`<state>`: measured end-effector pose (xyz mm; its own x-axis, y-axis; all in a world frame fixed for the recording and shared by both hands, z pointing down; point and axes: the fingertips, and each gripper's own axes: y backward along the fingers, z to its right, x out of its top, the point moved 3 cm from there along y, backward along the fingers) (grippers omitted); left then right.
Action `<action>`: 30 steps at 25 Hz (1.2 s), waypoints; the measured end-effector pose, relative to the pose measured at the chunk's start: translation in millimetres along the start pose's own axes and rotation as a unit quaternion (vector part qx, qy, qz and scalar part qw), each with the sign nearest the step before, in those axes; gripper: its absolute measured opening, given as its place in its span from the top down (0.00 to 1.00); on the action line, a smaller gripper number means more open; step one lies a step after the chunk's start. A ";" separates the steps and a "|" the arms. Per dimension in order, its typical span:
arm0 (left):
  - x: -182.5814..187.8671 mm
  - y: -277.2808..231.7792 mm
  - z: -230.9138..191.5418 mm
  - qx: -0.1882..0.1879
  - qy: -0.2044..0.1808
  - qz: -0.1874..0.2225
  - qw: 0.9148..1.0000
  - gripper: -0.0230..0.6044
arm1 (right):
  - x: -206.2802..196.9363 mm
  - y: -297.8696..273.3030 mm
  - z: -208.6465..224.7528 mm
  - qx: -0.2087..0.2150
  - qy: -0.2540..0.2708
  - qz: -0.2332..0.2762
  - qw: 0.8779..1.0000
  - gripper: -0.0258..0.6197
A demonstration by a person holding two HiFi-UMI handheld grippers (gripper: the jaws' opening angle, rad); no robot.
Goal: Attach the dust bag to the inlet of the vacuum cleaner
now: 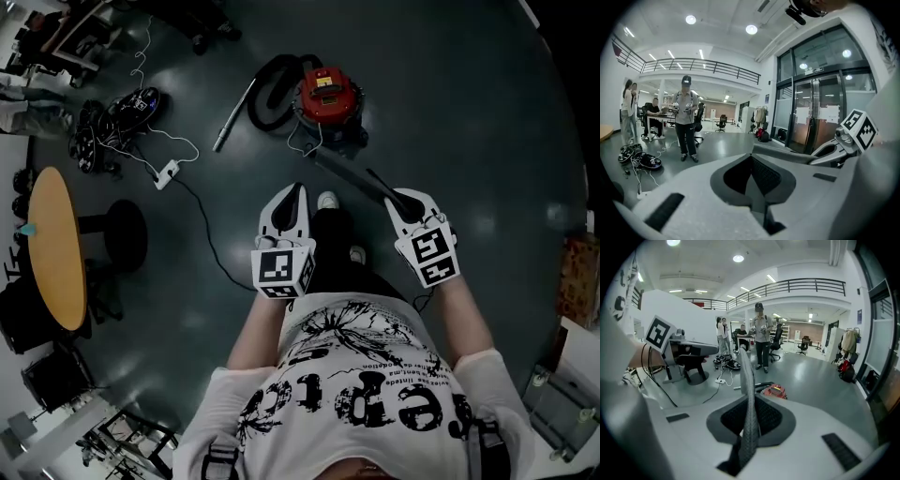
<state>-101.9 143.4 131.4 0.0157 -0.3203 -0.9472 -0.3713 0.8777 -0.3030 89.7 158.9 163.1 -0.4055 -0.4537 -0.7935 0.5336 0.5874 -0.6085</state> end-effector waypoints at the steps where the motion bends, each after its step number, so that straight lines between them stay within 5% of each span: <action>1: 0.1 -13.3 -4.1 -0.005 0.001 -0.001 1.000 0.96 | 1.0 -8.6 7.9 0.001 0.000 -0.003 1.000 0.92; 12: 24.8 -156.4 -68.6 -0.042 -0.001 -0.015 0.999 0.96 | 28.5 -127.0 70.3 0.064 0.009 -0.029 0.997 0.92; 20: -15.7 -215.7 -97.6 -0.004 0.050 -0.053 0.997 0.96 | 7.2 -187.4 99.1 0.099 0.006 -0.049 0.994 0.92; 26: -77.2 -263.4 -98.1 0.022 0.102 -0.023 0.994 0.96 | -57.2 -245.2 115.6 0.135 0.051 -0.056 0.988 0.92; 30: -159.3 -308.0 -105.9 0.032 0.028 -0.018 0.999 0.96 | -129.5 -298.3 130.2 0.134 0.084 -0.051 0.986 0.92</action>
<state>-88.3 -113.7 386.8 -0.0252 -0.3699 -0.9287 -0.3108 0.8859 -0.3444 79.6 -44.8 447.8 -0.5732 -0.3706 -0.7308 0.6513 0.3351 -0.6808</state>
